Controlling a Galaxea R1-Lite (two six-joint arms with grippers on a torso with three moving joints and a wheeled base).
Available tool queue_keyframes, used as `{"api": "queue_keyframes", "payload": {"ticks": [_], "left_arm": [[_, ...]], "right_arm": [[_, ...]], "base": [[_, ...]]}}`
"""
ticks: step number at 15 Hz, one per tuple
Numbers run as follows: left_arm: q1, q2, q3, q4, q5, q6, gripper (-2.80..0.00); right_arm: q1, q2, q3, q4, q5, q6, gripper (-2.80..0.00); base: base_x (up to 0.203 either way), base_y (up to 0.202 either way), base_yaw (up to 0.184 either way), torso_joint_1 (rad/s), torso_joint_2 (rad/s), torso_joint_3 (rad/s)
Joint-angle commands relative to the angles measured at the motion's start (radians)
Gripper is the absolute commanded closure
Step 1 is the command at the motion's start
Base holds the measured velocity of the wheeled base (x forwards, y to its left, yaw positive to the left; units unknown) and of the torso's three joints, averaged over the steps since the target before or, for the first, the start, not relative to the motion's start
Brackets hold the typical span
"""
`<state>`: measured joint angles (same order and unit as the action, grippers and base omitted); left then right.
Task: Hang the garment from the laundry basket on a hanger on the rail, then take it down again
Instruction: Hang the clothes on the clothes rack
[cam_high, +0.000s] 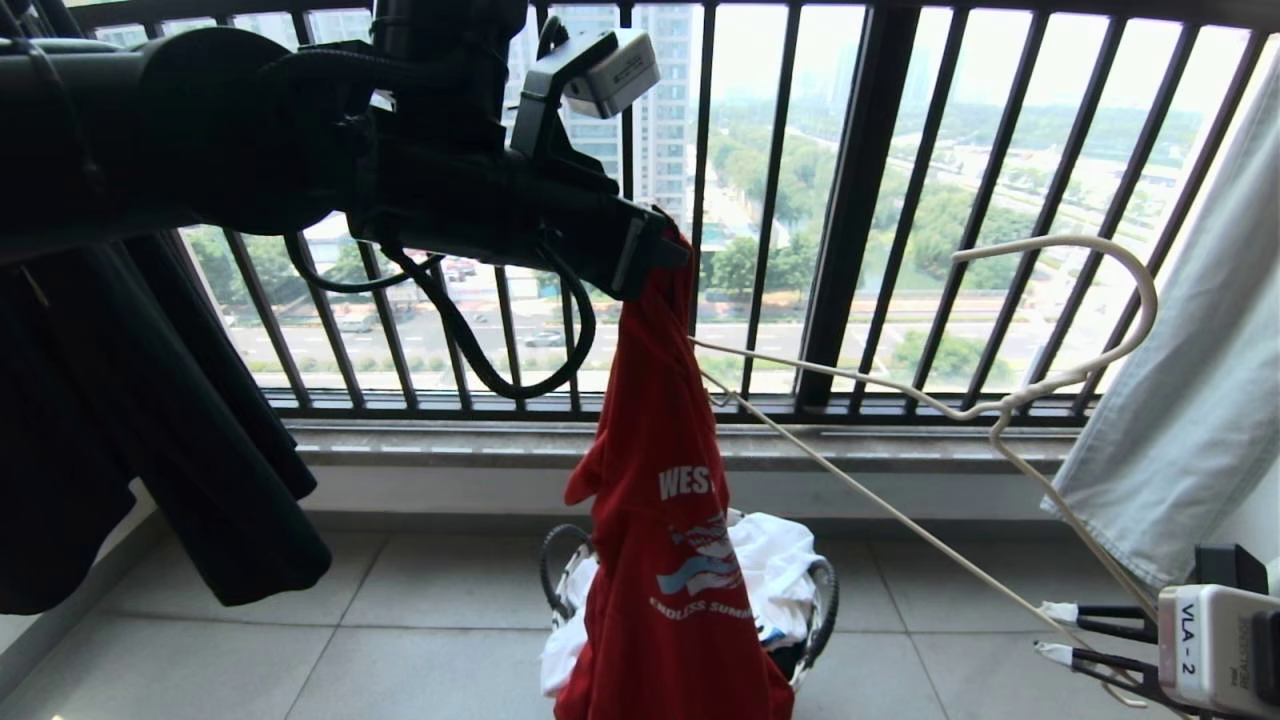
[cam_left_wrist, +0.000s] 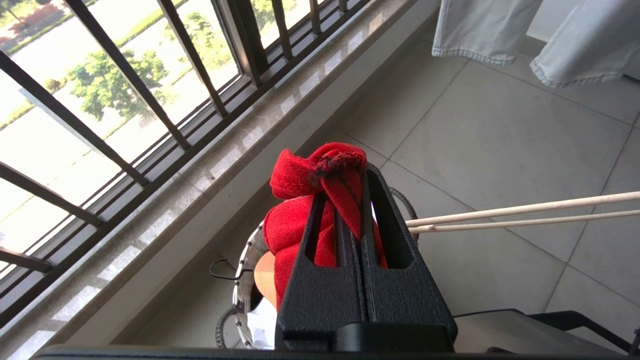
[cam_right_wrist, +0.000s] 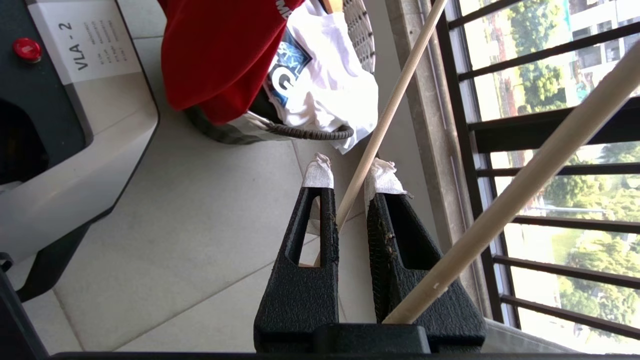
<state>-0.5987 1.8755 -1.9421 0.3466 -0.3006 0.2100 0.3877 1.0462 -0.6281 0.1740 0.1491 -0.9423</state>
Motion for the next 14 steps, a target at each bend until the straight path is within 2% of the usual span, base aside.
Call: {"api": "queue_keyframes", "payload": {"ticks": [1, 3, 5, 8, 14], "left_arm": [[0.0, 0.026, -0.001, 0.002, 0.001, 0.015, 0.0], [0.015, 0.023, 0.002, 0.013, 0.032, 0.053, 0.0], [0.034, 0.021, 0.01, 0.038, 0.047, 0.058, 0.0], [0.04, 0.041, 0.009, 0.037, 0.064, 0.071, 0.0], [0.03, 0.053, 0.008, 0.034, 0.057, 0.071, 0.0]], "right_arm": [[0.005, 0.005, 0.006, 0.001, 0.001, -0.006, 0.0], [0.002, 0.005, 0.014, 0.0, 0.001, -0.004, 0.0], [-0.027, 0.003, 0.016, -0.002, 0.003, -0.002, 0.0], [-0.023, 0.001, 0.018, -0.002, 0.005, -0.004, 0.0], [0.008, 0.032, 0.007, -0.007, 0.006, -0.004, 0.0]], "base": [[0.0, 0.0, 0.0, 0.0, 0.0, 0.0], [0.0, 0.0, 0.0, 0.0, 0.0, 0.0], [0.0, 0.0, 0.0, 0.0, 0.0, 0.0], [0.0, 0.0, 0.0, 0.0, 0.0, 0.0], [0.0, 0.0, 0.0, 0.0, 0.0, 0.0]]}}
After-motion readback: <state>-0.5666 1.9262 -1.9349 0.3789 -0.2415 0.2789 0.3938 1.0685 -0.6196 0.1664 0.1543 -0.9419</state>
